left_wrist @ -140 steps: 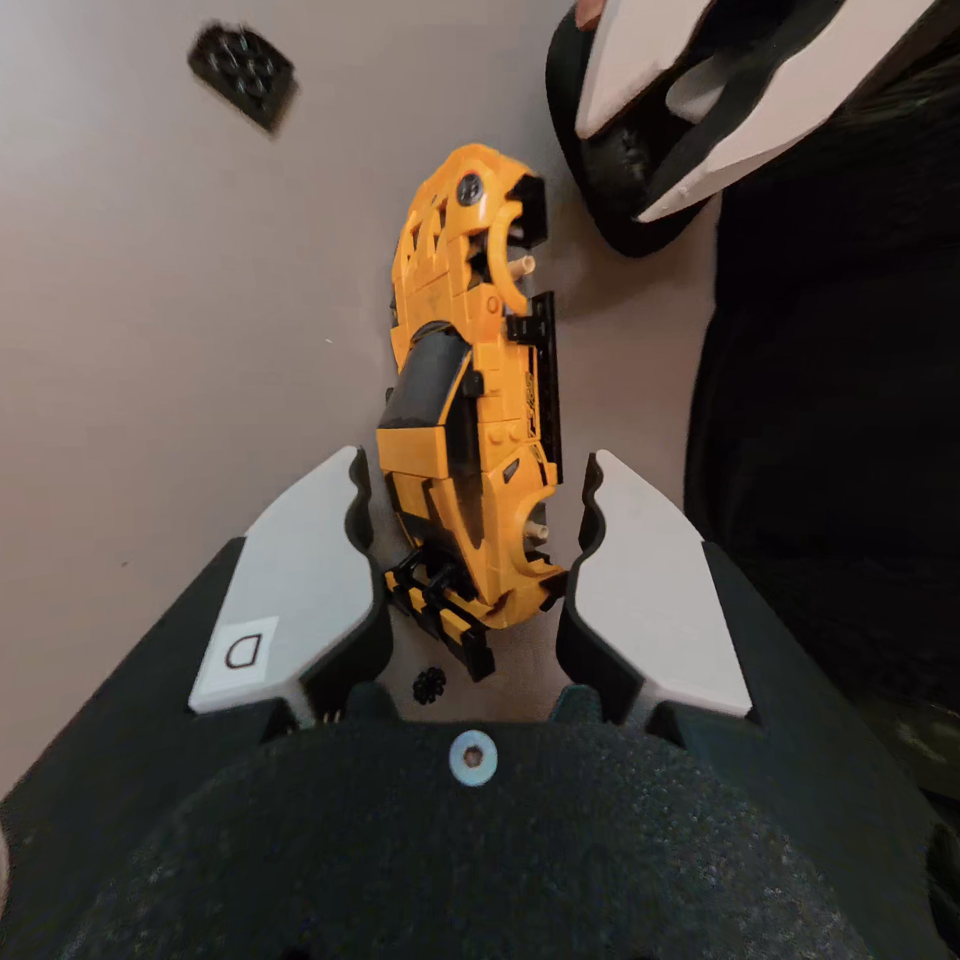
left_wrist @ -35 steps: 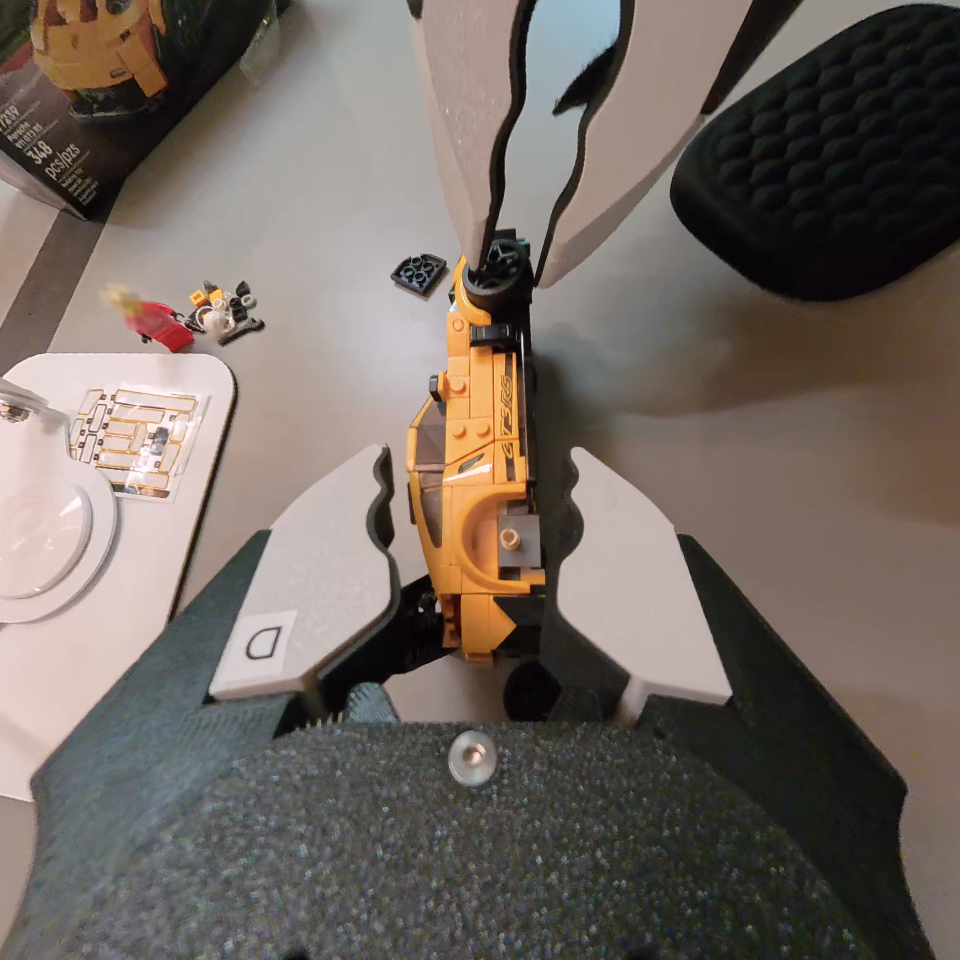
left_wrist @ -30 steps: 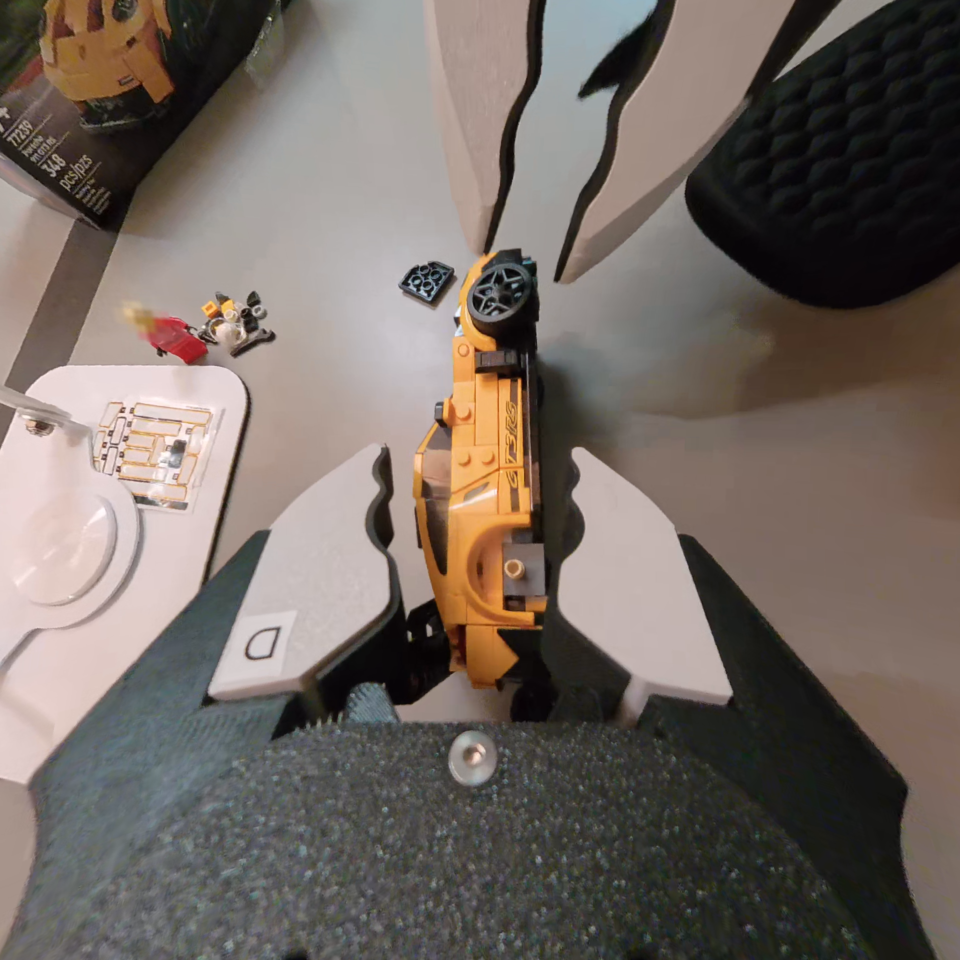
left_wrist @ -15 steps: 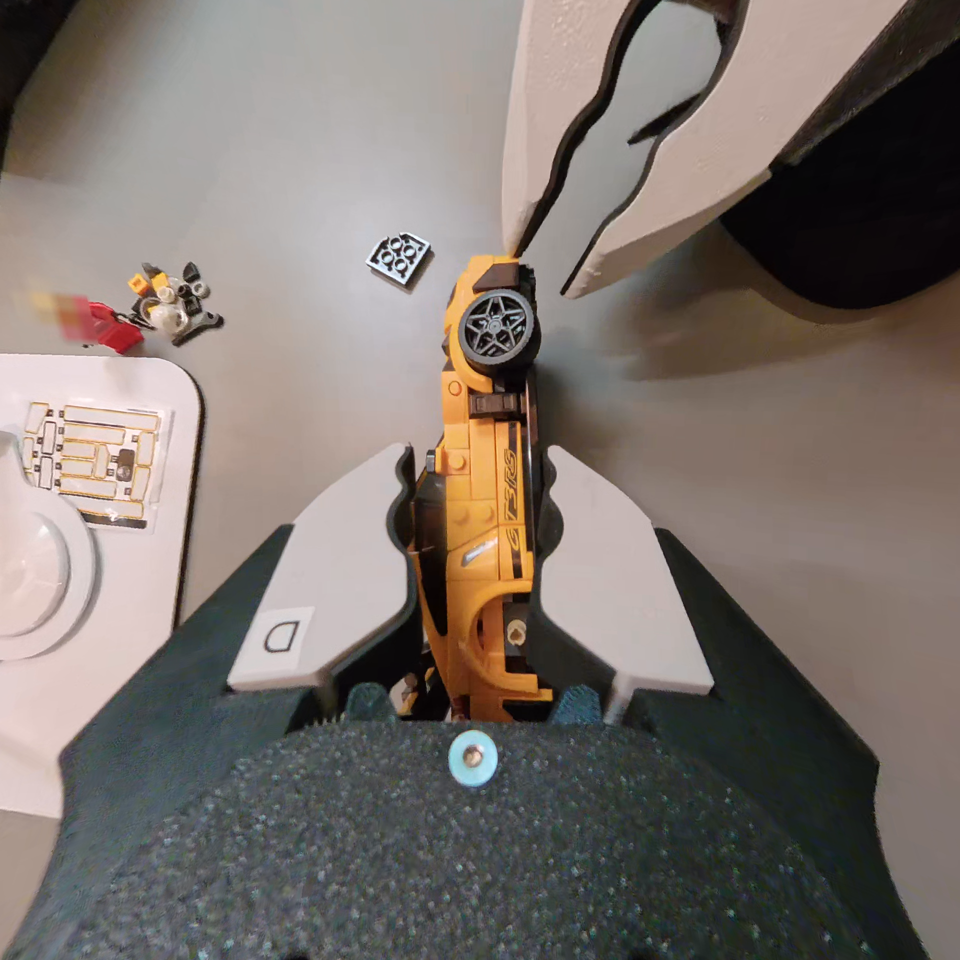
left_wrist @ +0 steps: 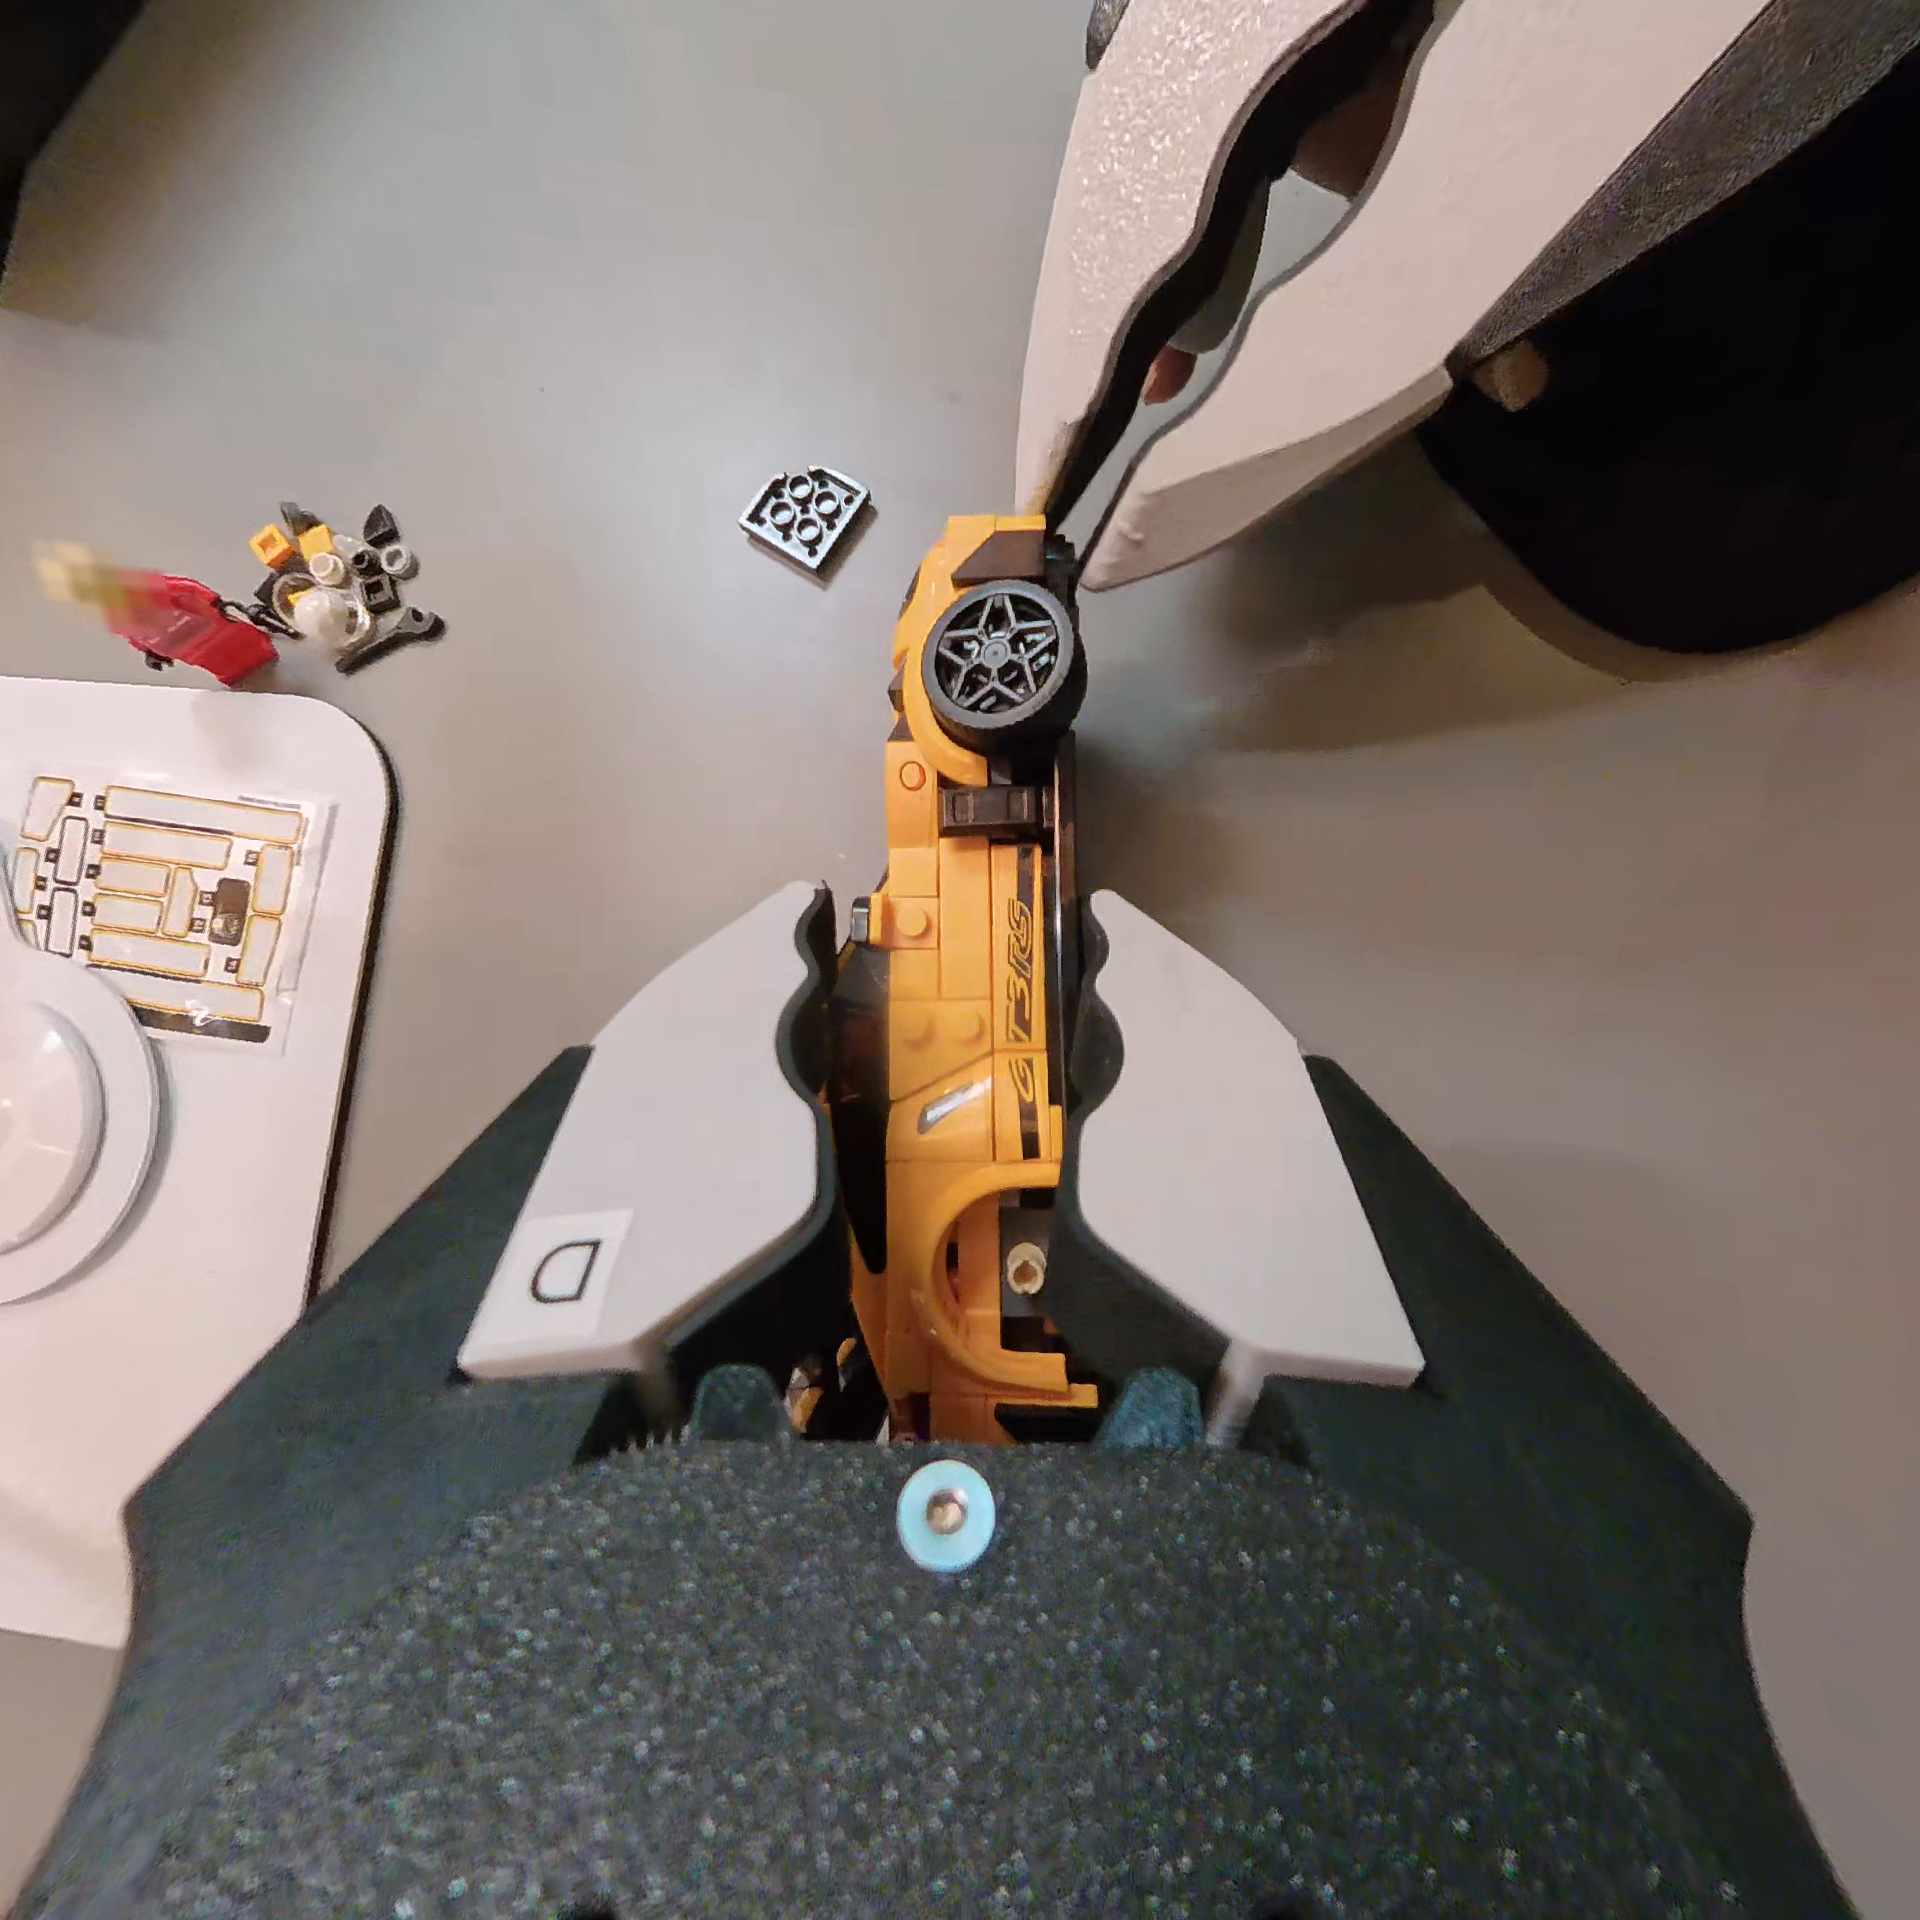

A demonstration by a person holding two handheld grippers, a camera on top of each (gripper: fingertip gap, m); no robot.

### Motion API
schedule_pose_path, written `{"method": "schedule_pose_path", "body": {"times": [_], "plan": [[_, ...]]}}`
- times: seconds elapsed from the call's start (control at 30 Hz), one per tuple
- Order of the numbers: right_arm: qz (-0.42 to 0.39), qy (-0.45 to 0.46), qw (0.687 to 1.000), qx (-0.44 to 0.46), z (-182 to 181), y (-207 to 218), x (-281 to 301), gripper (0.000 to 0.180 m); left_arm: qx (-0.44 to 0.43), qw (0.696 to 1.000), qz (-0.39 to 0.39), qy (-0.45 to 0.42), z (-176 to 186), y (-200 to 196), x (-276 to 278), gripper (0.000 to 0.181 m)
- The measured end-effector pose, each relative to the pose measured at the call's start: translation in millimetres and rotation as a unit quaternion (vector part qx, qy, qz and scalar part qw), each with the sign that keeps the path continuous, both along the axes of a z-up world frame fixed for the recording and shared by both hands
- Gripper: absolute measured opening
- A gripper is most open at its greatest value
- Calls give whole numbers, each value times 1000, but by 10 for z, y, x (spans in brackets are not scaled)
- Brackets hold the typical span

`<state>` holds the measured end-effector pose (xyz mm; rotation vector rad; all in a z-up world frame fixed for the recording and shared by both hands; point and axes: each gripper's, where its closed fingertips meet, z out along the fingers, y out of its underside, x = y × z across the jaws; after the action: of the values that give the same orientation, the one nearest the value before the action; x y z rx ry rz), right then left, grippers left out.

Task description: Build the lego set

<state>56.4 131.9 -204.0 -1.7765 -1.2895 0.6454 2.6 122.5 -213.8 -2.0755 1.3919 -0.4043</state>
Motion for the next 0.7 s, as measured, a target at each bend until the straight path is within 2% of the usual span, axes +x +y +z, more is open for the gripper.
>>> {"method": "schedule_pose_path", "body": {"times": [0.37, 0.7], "plan": [[-7, 10, 1000, -2, -9, -9, -7, 9, 5, 1000, 2, -5, -2, 2, 4, 43], [-13, -9, 998, 61, -4, 3, 6, 5, 7, 1000, 9, 1, -8, 3, 0, 43]]}}
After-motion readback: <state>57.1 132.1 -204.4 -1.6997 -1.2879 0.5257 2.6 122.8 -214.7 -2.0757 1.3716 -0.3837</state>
